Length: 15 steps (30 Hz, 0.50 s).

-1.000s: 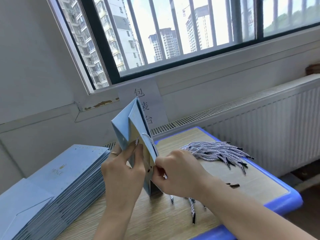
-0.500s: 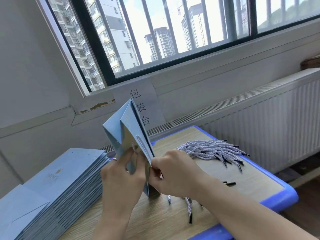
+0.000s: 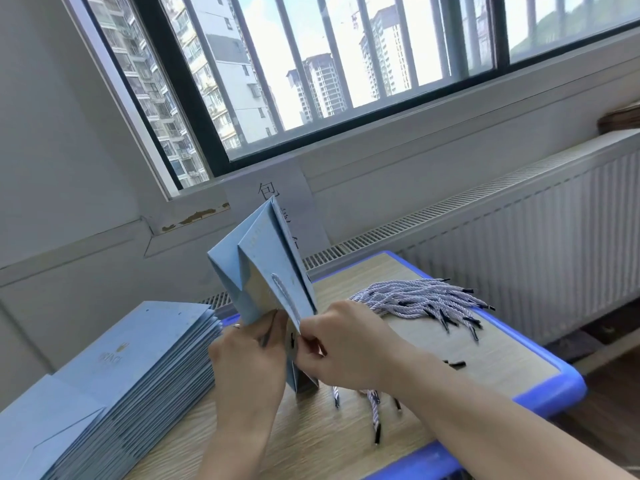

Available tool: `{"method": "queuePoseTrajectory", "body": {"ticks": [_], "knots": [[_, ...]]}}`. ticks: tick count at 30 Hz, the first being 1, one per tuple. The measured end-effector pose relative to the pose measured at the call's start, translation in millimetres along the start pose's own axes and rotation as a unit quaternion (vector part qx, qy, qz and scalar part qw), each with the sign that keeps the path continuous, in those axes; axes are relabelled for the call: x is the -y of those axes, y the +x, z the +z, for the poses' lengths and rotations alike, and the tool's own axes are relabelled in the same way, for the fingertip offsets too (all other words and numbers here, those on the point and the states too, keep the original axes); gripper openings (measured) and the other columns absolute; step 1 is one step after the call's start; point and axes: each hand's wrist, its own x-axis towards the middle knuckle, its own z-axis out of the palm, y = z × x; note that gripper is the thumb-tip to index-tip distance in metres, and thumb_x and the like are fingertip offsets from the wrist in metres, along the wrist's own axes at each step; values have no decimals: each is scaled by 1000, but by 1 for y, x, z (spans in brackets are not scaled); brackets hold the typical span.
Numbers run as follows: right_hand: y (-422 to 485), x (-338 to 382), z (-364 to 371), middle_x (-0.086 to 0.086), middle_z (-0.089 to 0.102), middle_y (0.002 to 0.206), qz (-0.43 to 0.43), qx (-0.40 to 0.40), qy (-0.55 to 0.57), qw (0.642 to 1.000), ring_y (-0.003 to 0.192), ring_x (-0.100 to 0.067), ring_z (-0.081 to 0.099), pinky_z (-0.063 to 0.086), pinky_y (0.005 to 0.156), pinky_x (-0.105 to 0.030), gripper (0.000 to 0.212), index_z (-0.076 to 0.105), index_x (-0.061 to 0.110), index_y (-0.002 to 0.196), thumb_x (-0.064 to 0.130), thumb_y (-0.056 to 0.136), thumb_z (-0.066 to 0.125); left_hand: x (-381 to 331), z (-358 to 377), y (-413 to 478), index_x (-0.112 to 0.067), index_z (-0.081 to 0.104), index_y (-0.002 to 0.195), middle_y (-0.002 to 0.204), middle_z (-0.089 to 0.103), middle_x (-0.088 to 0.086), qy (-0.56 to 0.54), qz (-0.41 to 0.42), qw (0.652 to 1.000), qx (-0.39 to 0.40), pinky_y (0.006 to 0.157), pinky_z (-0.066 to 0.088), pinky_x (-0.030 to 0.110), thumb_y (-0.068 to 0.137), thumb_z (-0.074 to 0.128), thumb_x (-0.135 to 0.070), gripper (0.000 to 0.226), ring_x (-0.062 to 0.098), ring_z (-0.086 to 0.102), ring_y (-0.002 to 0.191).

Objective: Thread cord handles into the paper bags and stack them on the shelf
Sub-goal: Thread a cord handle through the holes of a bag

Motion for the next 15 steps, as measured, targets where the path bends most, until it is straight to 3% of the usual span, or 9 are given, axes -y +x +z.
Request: {"method": "queuePoseTrajectory", "body": {"ticks": [2,6,8,10,12,15], "knots": [[-1,-2,-2,-5,39,43,-13,-2,18,1000,44,-28,38,39,44,-32,28,42,13,54,29,76,49,-4,0,-2,-29,31,40,39,28,0,10,-11,1000,14,52,31,15,86,67,-11,61,11,35,48],[-2,-1,-6,-6,36,44,-25,-1,61,998,46,-27,36,45,49,-35,29,42,14,53,27,77,51,-9,-2,1,-31,30,38,40,33,-1,-7,-25,999,-24,48,24,19,84,72,-10,65,9,35,45],[-3,2,-10,-6,36,46,-29,8,78,996,47,-27,35,46,52,-36,32,43,12,54,28,81,50,-14,-4,6,-27,37,41,36,18,1,17,32,997,-64,45,22,15,82,73,-9,58,5,34,44],[-4,5,-25,-6,32,48,-29,16,142,989,49,-23,28,41,53,-35,35,43,9,54,24,86,52,-20,-10,17,-19,39,42,42,9,-4,39,83,992,-85,45,20,18,78,69,-11,47,12,22,41],[-9,8,-54,-9,29,51,-6,14,247,969,51,-20,25,30,49,-34,34,43,2,56,14,86,55,-28,-18,31,-15,39,42,45,17,-2,47,146,983,-97,45,21,22,80,65,-12,46,12,14,46],[-29,15,-115,-3,35,49,-10,-76,318,945,46,-19,32,28,44,-31,30,54,1,59,12,87,52,-38,-34,51,-15,48,49,51,28,-4,125,248,957,-82,48,19,10,95,49,-16,46,15,21,51]]}}
